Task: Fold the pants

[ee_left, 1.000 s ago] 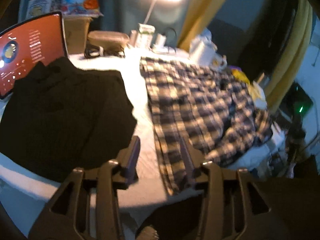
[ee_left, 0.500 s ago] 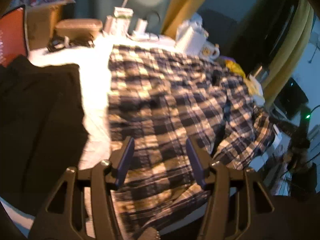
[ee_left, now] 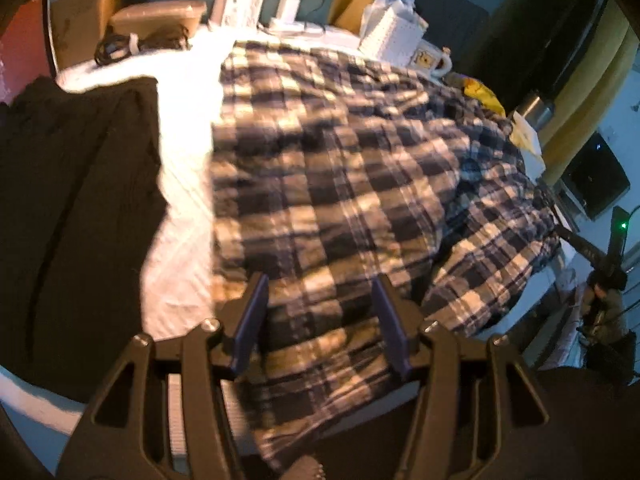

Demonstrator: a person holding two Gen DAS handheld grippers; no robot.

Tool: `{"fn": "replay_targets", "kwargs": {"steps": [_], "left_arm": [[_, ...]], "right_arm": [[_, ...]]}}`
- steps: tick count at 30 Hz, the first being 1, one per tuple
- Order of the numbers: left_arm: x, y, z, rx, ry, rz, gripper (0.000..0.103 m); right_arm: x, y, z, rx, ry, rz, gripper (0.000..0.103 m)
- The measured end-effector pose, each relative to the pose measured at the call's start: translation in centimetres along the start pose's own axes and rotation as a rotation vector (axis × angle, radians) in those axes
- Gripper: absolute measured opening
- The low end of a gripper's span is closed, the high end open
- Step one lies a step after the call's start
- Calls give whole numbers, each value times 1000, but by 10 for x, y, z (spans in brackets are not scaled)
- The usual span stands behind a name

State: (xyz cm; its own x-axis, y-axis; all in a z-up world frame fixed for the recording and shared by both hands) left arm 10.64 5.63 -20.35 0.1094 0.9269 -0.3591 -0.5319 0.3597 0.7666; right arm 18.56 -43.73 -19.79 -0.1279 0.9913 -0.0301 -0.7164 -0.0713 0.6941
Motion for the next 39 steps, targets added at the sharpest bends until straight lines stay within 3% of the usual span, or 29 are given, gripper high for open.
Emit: {"fn": "replay_targets", "kwargs": {"steps": [3, 5, 6, 13, 21, 25, 28, 35, 36, 38, 39], "left_arm": [[10, 7, 22, -51, -1, 12, 55], [19, 4, 37, -69, 4, 34, 57], [23, 1, 47, -80, 4, 44, 58], [33, -25, 102, -119, 8, 41, 66], [57, -68, 150, -60, 23, 82, 67], [72, -92, 160, -4, 54, 87, 67], [73, -104, 164, 13, 30, 90, 67], [64, -115, 174, -25, -54, 109, 66], [61, -117, 174, -33, -80, 126, 65], [60, -118, 175, -60, -95, 161, 43], [59, -120, 175, -75, -119, 197, 38]], "right_arm": [[-6, 14, 14, -38, 32, -50, 32], [-8, 23, 32, -81, 24, -37, 57], [-9, 23, 38, -93, 24, -28, 59], [6, -6, 100, -118, 16, 8, 60], [23, -56, 166, -106, 38, 75, 60], [25, -92, 184, -43, 11, 136, 60], [39, -122, 188, 51, 25, 226, 60], [54, -171, 199, 149, 43, 244, 60], [54, -176, 200, 169, 34, 262, 60], [56, -189, 197, 218, 18, 292, 60], [60, -193, 195, 222, 24, 310, 45]]}}
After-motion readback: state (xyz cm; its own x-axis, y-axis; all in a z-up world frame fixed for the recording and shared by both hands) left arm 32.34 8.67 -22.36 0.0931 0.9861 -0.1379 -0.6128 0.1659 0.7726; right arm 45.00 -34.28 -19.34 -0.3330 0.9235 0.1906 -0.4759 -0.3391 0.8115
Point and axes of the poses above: each gripper's, at about its wrist camera, not at the fingertips, and y roughly against the way its jaws point, x to its left, z to its top, the point moved 8 cm from there along -y, roughly the way its jaws point, and after that the axes turned 4 degrees about -z, right-handed, at the moved point
